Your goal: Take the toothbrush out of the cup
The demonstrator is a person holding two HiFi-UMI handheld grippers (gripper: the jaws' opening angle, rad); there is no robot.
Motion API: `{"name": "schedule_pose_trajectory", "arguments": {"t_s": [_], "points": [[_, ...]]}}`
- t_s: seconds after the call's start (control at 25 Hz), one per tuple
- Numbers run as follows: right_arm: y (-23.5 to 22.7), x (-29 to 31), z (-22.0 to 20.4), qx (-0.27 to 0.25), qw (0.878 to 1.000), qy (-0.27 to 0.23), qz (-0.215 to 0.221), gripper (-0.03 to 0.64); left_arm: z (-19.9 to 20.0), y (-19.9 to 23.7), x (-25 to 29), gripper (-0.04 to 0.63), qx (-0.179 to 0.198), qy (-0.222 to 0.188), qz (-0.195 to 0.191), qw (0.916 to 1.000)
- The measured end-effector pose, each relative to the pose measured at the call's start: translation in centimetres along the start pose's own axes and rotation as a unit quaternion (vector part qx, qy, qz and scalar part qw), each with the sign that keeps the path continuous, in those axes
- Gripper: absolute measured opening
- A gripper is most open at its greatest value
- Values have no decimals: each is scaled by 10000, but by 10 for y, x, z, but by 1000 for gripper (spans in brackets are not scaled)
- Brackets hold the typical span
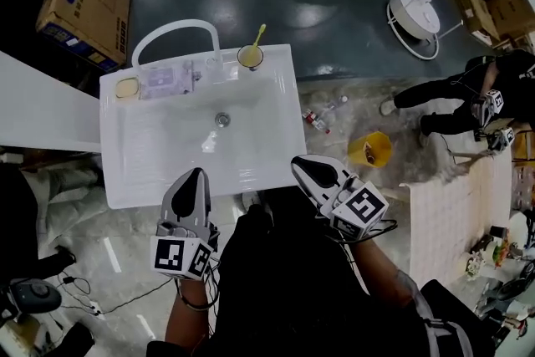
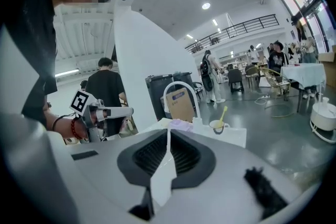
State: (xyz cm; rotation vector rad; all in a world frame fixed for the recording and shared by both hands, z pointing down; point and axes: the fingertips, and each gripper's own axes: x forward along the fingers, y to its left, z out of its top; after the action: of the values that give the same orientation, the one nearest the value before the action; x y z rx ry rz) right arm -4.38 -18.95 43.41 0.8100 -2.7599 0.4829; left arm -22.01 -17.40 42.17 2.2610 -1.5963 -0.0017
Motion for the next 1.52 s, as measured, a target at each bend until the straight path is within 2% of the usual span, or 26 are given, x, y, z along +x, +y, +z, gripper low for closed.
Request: {"name": "schedule_pose_trajectory", "arguments": {"t_s": [0.12,0.36,0.4,0.48,0.56,0.76,1.04,1.24,1.44,1.52], "points": [[-21,13,9,180,9997,-149,-32,11,0,2,11,9,89,63,-12,9999],[-62,43,16,-158,9999,14,31,12,4,2,32,9,312,115,85,9994],[-69,50,18,-187,9998,28,81,16,5,3,36,9,385,80,133,9991],[-79,63,22,-242,9995,43,192,68,11,5,40,9,584,-87,331,9977],[-90,74,24,-354,9990,36,268,69,15,5,43,9,693,-203,456,9963],[-129,107,22,-593,9978,120,277,69,12,4,57,9,506,-147,642,9965],[-176,148,2,-846,9951,436,281,69,-6,-6,67,9,664,97,744,9950],[-199,164,1,-679,9960,504,272,69,-12,-9,74,9,613,153,859,9943],[-214,186,-4,-835,9939,653,320,69,-28,-5,88,9,278,14,1075,9938],[-220,192,-7,-801,9937,705,351,69,-36,-9,101,9,325,100,1040,9940]]}}
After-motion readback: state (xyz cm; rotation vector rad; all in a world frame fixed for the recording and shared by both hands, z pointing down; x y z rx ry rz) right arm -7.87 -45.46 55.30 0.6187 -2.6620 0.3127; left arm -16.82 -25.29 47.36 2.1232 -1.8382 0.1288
